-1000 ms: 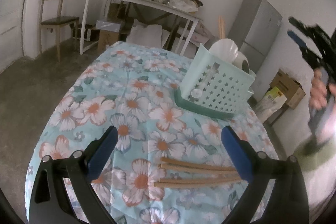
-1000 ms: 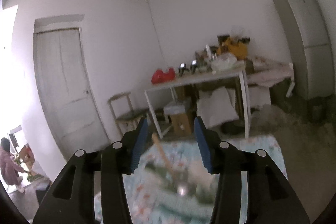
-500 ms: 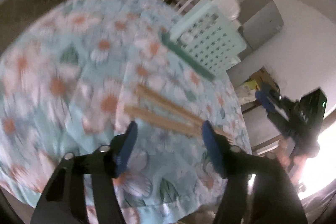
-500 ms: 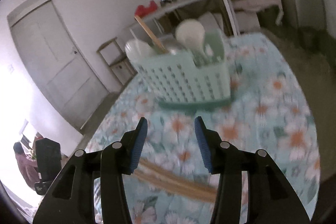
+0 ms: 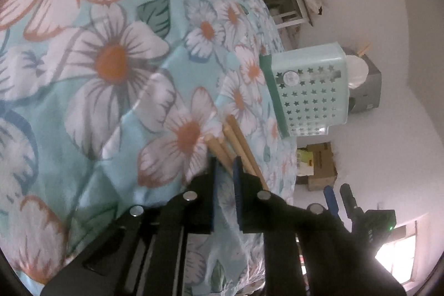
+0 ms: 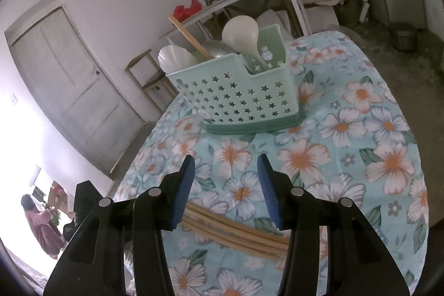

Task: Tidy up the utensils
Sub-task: 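Grasp one wooden chopstick by its end with the left gripper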

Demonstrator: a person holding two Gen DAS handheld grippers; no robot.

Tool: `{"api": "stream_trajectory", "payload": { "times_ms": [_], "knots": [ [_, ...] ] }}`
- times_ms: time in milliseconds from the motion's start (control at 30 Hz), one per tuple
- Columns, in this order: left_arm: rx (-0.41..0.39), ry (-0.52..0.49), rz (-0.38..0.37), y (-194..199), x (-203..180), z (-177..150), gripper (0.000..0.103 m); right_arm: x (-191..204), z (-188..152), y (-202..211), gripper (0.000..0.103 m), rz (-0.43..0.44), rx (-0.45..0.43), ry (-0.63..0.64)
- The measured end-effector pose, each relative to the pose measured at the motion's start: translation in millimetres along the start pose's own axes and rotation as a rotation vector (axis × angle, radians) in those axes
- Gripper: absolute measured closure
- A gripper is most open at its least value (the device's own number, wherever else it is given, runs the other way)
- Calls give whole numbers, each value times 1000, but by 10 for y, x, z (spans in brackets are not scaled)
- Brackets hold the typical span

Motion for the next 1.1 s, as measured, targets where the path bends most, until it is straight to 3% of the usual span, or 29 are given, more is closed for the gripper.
{"api": "stream_trajectory", "payload": {
  "times_ms": [367, 533, 667, 933, 1000, 1100],
  "knots": [
    [37, 11, 95, 342, 40, 21, 93, 47, -11, -70, 57, 12, 15, 4],
    [-21, -7, 173, 527, 178, 190, 96, 100, -31, -97, 57, 19, 24, 13],
    [-39, 28, 145, 567, 230, 247, 96, 108, -28, -99, 57, 17, 25, 16],
    [-43, 4, 97, 609, 125, 218, 96, 99, -25, -97, 57, 19, 28, 10],
    [-40, -18, 124, 622, 116, 212, 96, 92, -28, -107, 57, 21, 31, 11],
    [-40, -78, 225, 629, 137, 219, 97, 93, -44, -136, 57, 21, 40, 18]
  ]
}}
Point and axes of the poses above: each gripper's, at about its wrist camera, not at the fingertips, and y roughly against the way its jaws point, x to its left, z to its top, the point moved 9 cm from there along -y, roughly the way its jaws point, and after that the axes turned 8 degrees about -z, right-handed, at the moved point
